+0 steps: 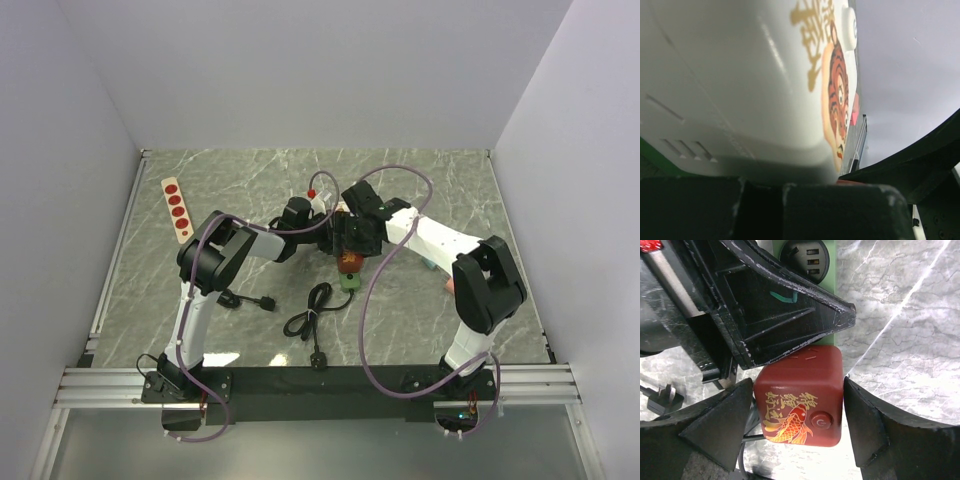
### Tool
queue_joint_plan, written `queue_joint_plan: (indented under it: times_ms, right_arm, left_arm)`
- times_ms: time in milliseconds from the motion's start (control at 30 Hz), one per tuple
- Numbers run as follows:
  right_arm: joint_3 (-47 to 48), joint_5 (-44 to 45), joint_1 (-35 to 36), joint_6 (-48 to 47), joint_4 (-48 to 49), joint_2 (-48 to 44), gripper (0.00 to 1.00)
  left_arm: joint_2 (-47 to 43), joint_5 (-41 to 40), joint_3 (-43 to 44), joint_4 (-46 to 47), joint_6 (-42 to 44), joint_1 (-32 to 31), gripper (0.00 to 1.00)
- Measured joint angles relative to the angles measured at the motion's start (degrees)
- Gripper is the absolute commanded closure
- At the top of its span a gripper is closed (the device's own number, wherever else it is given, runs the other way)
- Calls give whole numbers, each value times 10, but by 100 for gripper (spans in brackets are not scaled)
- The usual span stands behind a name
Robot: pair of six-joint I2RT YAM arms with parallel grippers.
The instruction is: Pull the plug off the socket
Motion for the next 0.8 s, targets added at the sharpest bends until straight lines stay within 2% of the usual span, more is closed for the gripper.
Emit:
queue_joint_plan:
  times_ms: [67, 133, 167, 233, 267, 333, 367, 633, 800]
  right_arm:
    - [0, -1, 2, 0, 0, 4, 21]
    - [0, -1, 3, 0, -1, 9, 26]
    - [0, 0, 4, -1, -1, 10, 35]
    - [0, 5, 5, -5, -1, 12, 43]
    - [0, 7, 5, -6, -2, 12, 61]
    - [0, 10, 6, -7, -2, 12, 83]
    - [0, 11, 7, -7, -3, 12, 100]
    - [12, 24, 14, -7, -30, 6, 100]
    - [71, 33, 16, -3, -102, -9, 100]
  left_arm:
    - [0, 1, 0, 1, -1, 0, 99]
    - [1, 2, 0, 3, -2, 1, 99]
    - [1, 3, 0, 4, -3, 1, 99]
    - [1, 2, -1, 5, -4, 1, 100]
    - [1, 2, -1, 5, -4, 1, 99]
    - [1, 2, -1, 5, -5, 1, 99]
    - [1, 2, -1, 5, -5, 1, 99]
    - [1, 1, 5, -7, -5, 0, 99]
    - [1, -1, 9, -17, -1, -3, 99]
